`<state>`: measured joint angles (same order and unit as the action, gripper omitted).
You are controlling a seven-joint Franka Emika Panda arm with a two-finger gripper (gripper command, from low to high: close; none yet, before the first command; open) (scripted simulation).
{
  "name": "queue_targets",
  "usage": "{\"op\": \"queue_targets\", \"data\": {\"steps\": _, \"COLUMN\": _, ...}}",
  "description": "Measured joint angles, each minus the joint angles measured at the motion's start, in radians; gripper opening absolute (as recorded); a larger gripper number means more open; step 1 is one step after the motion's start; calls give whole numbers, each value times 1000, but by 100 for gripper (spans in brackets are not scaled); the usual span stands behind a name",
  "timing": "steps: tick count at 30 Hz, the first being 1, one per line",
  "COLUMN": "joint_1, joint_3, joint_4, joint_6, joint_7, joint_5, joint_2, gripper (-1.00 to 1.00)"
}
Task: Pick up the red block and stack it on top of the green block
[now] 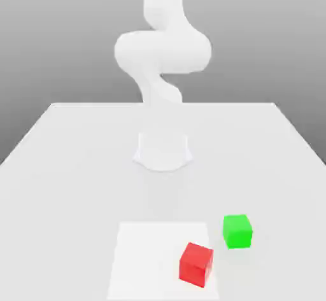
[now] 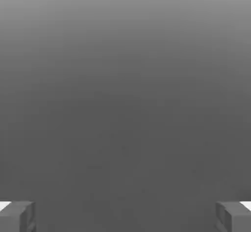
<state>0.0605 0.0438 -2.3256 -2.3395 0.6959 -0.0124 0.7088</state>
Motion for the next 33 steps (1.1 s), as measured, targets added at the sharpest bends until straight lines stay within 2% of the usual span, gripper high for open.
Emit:
{"op": "queue_targets", "data": {"steps": 7, "joint_1": 142, "joint_3": 99, "joint_4": -72, "joint_6": -111, "joint_7": -315, "joint_5": -59, "joint_2": -261, "gripper": 0}}
{"op": "queue_targets", "data": {"steps": 13, "joint_1": 227, "joint_3": 145, "joint_4": -132, "joint_6": -202, "joint_7": -580, "joint_5": -112, "joint_2": -481, "gripper": 0}}
{"op": "queue_targets", "data": {"steps": 18, "joint_1": 264, "joint_3": 145, "joint_4": -183, "joint_6": -281, "joint_7": -782, "joint_5": -129, "joint_2": -661, "gripper": 0}}
{"op": "queue_targets", "data": {"steps": 24, "joint_1": 272, "joint_3": 136, "joint_4": -237, "joint_6": -387, "joint_7": -947, "joint_5": -71, "joint_2": -864, "gripper": 0}}
{"op": "queue_targets", "data": {"steps": 28, "joint_1": 243, "joint_3": 94, "joint_4": -221, "joint_6": -502, "joint_7": -1002, "joint_5": -121, "joint_2": -1007, "gripper": 0}}
{"op": "queue_targets", "data": {"steps": 29, "joint_1": 232, "joint_3": 81, "joint_4": -216, "joint_6": -528, "joint_7": -1013, "joint_5": -135, "joint_2": -1039, "gripper": -100}}
{"op": "queue_targets", "data": {"steps": 33, "joint_1": 232, "joint_3": 81, "joint_4": -216, "joint_6": -527, "joint_7": -1012, "joint_5": -134, "joint_2": -1039, "gripper": -100}}
